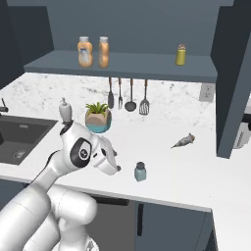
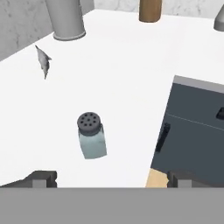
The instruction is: Put the shaker and condiment bottle from the counter next to their counterparts in the cabinet.
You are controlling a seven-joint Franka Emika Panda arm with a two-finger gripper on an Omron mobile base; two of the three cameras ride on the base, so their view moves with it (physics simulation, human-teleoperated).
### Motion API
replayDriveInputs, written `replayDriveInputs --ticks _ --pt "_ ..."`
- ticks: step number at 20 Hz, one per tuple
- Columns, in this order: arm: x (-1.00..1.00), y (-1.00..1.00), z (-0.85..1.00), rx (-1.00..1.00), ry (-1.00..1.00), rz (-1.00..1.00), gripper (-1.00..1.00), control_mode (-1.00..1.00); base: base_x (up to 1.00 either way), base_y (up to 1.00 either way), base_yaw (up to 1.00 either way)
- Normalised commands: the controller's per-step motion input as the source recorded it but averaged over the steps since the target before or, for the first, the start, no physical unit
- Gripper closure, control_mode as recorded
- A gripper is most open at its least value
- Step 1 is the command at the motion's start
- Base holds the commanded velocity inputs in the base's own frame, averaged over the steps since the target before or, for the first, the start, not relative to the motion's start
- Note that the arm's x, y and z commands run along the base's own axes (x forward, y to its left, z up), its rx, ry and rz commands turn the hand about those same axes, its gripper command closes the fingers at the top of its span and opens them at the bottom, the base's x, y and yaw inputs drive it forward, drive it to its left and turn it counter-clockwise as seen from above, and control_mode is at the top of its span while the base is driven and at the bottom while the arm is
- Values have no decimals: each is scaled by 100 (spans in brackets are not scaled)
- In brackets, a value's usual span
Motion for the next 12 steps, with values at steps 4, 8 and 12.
replayDriveInputs --ticks 4,8,12 --pt "14 -34 -52 0 0 6 -100 -100 0 0 0" --pt "7 -12 -46 0 1 9 -100 -100 0 0 0" --pt "9 0 -25 0 9 1 -100 -100 0 0 0"
